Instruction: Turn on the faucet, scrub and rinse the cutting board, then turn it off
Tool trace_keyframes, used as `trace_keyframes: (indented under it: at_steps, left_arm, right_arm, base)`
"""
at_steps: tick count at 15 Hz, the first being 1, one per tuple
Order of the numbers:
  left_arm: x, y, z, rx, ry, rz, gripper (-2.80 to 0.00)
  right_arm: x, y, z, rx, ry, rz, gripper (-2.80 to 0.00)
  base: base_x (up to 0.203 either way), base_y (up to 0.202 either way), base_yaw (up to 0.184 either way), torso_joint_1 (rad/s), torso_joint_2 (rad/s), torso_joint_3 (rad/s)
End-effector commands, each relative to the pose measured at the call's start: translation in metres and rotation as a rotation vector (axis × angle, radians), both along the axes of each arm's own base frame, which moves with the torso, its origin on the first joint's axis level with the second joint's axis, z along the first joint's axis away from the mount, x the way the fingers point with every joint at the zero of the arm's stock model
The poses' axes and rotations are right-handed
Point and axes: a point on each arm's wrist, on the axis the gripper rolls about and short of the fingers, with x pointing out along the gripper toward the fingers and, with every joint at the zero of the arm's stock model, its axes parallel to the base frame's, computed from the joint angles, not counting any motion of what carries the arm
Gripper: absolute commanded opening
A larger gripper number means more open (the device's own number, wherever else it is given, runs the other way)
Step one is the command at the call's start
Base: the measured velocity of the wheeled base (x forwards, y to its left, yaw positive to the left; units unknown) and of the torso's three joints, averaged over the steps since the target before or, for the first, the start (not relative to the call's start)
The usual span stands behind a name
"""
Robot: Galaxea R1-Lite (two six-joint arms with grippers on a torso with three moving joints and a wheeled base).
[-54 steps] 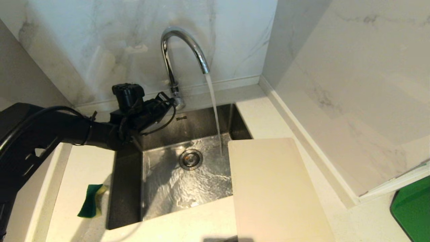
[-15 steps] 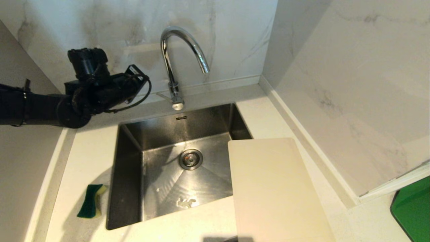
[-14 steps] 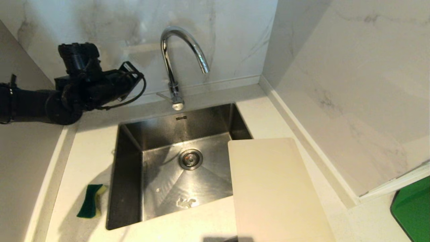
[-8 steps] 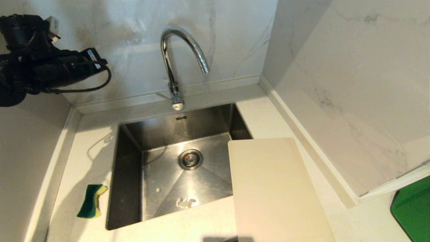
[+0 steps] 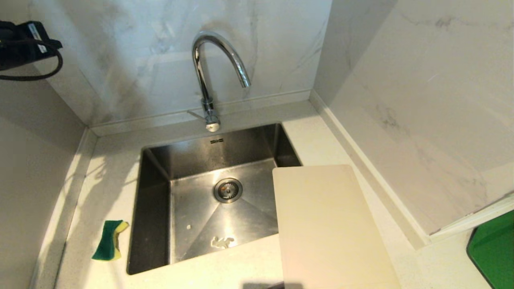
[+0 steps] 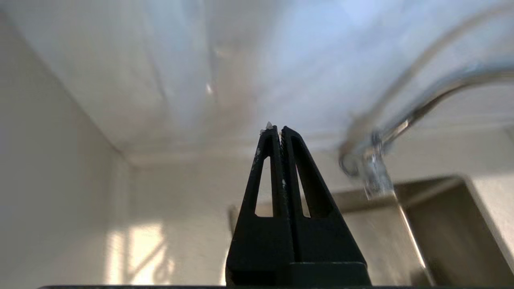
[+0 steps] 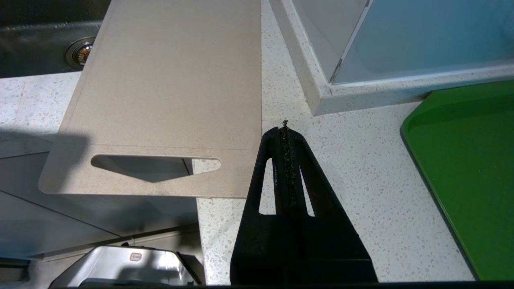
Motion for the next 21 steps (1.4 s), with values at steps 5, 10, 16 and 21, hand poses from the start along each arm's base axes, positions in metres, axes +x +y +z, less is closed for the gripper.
trace_keyframes:
  at_steps: [5,10,16,21]
  left_arm:
    - [-0.067,0.021,0.055,0.028,-0.114,0.023,-2.8]
    - [-0.13,0.012,0.072,0.034,-0.16,-0.005,-2.8]
    - [-0.208,-0.002,0.051,0.007,-0.137,-0.034,-2.8]
    - [-0.275,-0.016,-0.037,-0.019,-0.026,-0.049,-2.8]
  right_arm:
    - [0.0,0.0,0.0,-0.001,0.003,0.001,-2.8]
    - [0.0,0.0,0.0,0.001,0.001,0.001,-2.8]
    - [0.0,0.0,0.0,0.001,0.001,-0.001,-2.8]
    - [0.0,0.0,0.0,0.01,0.001,-0.002,-2.8]
  base:
    - [0.0,0.0,0.0,0.0,0.0,0.0]
    - [0.0,0.0,0.0,0.0,0.0,0.0]
    - [0.0,0.0,0.0,0.0,0.0,0.0]
    - [0.0,0.0,0.0,0.0,0.0,0.0]
